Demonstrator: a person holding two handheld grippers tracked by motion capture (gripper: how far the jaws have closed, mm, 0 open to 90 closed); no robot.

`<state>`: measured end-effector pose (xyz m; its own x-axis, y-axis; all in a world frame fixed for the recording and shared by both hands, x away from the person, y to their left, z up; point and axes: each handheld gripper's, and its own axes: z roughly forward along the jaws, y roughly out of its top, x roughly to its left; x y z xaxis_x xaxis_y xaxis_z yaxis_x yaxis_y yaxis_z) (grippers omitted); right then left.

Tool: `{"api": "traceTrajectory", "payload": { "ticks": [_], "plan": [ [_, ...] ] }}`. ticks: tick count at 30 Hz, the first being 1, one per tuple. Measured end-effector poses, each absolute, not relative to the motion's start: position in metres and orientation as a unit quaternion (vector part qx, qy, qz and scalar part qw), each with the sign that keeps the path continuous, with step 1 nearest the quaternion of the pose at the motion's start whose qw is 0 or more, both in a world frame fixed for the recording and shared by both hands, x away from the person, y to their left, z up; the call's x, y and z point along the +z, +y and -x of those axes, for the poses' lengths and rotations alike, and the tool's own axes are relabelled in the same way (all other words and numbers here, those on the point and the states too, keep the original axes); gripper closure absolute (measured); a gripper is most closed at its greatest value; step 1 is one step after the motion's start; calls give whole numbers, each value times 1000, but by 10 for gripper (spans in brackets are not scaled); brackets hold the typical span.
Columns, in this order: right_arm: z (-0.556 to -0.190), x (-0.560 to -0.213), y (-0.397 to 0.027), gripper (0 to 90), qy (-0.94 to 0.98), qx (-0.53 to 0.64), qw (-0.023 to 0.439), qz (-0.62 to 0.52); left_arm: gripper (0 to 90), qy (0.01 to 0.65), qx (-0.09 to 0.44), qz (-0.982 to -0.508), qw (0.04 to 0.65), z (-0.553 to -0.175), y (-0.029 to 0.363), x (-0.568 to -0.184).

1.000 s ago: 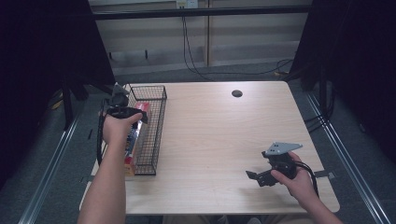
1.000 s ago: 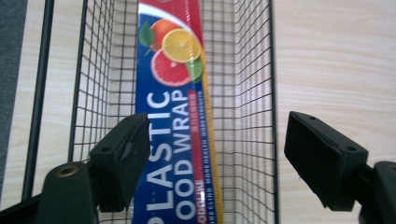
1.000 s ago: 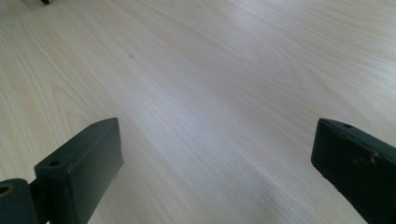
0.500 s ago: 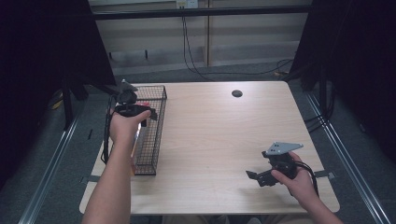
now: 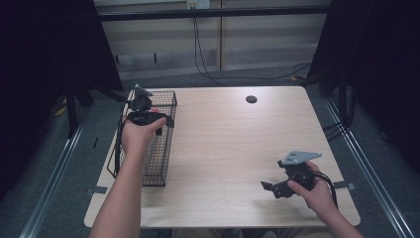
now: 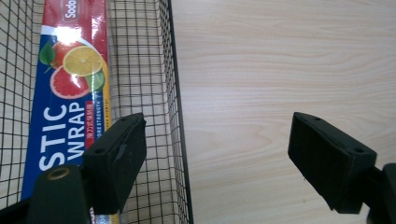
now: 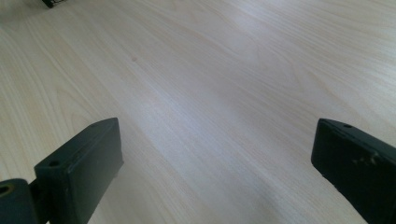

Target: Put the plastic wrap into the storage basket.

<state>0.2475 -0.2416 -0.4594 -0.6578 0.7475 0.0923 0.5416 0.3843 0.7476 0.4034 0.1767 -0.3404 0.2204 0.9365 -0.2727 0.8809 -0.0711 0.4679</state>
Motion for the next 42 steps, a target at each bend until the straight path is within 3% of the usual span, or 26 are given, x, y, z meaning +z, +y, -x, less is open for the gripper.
{"api": "traceTrajectory", "payload": {
  "ticks": [42],
  "plan": [
    [-247, -459, -241, 16, 825, 388, 128, -391, 128, 532, 39, -783, 320, -378, 119, -360]
  ]
}}
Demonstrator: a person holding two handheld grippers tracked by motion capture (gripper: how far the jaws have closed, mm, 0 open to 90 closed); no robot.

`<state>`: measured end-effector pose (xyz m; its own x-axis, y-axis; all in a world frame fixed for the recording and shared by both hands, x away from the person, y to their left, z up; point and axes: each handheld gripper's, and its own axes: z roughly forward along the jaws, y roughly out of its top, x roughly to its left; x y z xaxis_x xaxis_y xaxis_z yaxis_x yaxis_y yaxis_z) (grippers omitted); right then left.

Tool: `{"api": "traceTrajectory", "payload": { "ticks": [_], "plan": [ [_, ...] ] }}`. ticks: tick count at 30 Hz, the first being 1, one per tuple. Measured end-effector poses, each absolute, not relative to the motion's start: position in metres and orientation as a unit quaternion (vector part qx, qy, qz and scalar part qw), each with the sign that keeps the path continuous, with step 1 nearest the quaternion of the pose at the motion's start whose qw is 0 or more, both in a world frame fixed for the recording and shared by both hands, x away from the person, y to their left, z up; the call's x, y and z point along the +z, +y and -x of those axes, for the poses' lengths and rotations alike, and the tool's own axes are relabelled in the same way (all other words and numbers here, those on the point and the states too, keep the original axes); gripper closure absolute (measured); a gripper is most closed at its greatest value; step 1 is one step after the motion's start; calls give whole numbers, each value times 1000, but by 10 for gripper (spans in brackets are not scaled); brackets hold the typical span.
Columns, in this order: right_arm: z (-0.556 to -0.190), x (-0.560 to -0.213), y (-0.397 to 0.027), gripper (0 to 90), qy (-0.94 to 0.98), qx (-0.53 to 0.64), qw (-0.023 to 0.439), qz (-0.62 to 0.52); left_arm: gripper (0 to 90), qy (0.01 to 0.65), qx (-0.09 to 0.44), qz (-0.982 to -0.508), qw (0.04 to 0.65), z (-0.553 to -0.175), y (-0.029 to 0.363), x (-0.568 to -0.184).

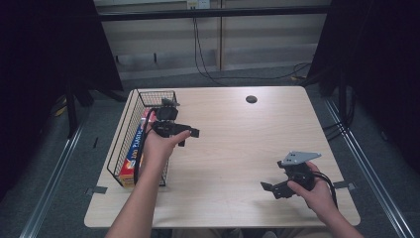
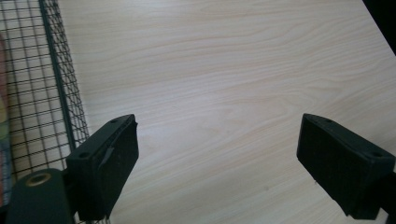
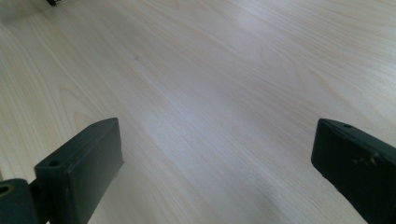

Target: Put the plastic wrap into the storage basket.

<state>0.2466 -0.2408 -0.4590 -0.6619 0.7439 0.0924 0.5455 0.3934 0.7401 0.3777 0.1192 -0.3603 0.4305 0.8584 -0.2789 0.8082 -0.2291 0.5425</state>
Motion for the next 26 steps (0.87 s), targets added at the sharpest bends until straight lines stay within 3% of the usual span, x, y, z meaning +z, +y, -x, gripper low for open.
{"api": "traceTrajectory", "payload": {
  "ticks": [26],
  "plan": [
    [-248, -462, -242, 16, 826, 386, 122, -393, 118, 482, 30, -806, 342, -348, 83, -394]
  ]
}}
